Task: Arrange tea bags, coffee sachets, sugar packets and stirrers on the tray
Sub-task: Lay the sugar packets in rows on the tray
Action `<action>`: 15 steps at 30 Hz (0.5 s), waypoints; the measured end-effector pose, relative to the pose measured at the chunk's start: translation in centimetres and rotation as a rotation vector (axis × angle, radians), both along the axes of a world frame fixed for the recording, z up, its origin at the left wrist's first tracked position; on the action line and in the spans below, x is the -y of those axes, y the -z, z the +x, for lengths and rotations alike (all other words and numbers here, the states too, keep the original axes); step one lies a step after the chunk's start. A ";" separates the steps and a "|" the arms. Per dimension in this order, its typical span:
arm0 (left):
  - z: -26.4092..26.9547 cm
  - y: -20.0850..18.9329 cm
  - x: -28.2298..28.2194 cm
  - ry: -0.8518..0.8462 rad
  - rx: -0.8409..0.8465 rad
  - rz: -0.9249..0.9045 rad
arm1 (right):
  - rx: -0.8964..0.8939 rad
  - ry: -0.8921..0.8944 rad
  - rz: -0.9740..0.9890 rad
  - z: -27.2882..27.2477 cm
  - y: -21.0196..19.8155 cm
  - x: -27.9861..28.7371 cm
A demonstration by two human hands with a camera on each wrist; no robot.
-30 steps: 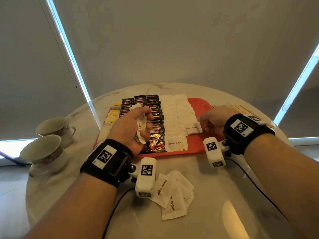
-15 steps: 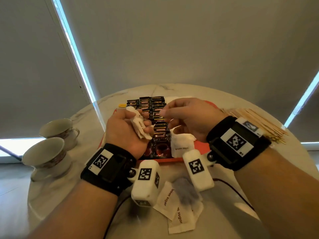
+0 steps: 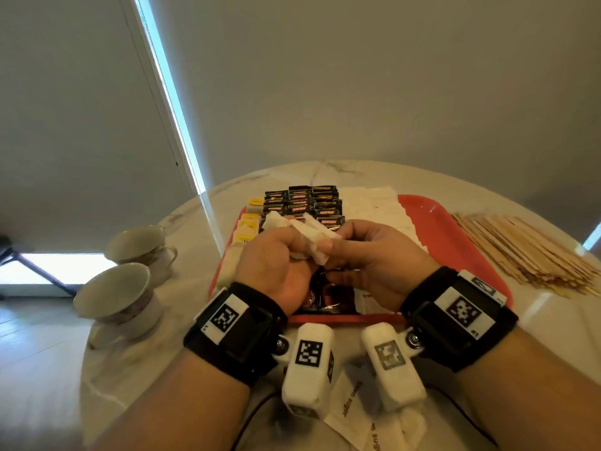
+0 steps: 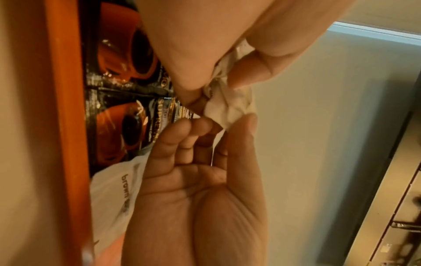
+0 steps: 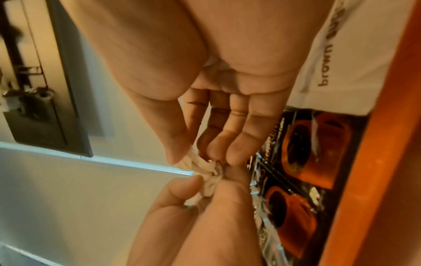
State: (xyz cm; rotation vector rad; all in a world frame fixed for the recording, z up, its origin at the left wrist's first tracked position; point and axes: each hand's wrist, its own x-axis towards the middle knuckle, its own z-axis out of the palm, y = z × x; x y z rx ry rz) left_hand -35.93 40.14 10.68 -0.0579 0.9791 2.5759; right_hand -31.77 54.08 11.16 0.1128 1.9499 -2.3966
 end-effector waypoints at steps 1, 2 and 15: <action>-0.2 0.1 0.1 0.005 -0.009 -0.044 | -0.007 0.005 -0.041 0.1 0.0 -0.1; -0.4 0.3 0.1 0.013 -0.019 -0.077 | -0.014 0.013 -0.067 0.1 -0.1 -0.3; -0.8 0.4 0.2 -0.025 -0.019 -0.167 | -0.066 0.056 -0.073 0.0 0.2 -0.5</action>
